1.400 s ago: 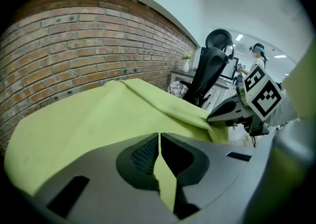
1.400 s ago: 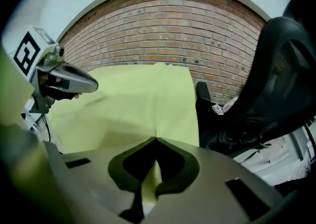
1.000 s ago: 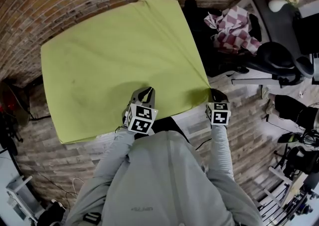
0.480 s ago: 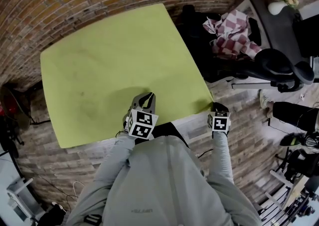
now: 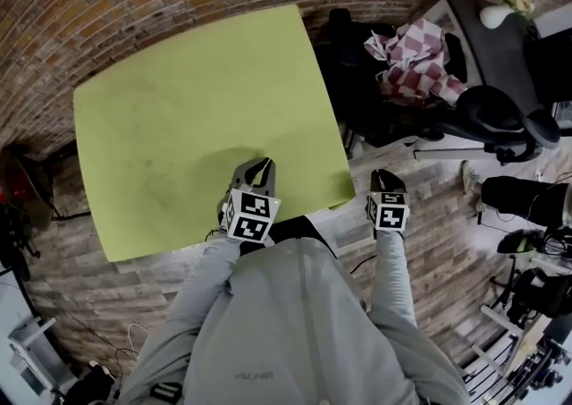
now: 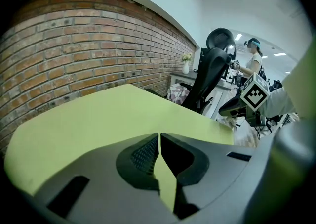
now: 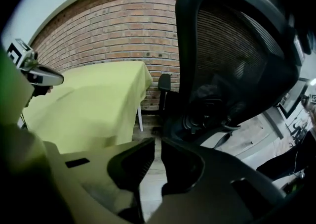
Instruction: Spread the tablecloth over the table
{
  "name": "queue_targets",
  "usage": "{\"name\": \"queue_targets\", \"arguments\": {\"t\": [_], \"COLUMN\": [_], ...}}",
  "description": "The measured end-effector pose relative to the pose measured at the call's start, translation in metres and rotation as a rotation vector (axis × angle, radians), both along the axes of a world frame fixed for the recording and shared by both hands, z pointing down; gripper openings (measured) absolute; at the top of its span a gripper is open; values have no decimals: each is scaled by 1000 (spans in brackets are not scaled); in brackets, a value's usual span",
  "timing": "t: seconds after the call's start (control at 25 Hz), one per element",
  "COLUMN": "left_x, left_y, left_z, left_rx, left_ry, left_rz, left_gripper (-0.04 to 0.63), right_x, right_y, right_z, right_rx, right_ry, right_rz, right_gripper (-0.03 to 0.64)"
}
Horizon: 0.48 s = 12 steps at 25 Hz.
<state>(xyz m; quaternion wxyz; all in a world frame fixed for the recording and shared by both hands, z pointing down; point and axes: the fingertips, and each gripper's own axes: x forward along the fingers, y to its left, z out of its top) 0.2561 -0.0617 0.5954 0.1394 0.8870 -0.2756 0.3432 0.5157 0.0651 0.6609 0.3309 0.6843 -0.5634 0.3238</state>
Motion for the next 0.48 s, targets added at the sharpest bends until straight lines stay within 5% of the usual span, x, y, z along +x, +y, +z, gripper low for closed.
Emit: {"name": "queue_targets", "arguments": {"t": [0.48], "left_x": [-58], "left_y": [-2], "left_z": [-30], "left_rx": [51], "left_ry": [56], "left_rz": [-57], "left_gripper": [29], "right_x": [-88], "right_y": [-51], "right_z": [-55], "right_rx": [123], "right_ry": [32], "right_rz": [-81], "right_gripper": [27]}}
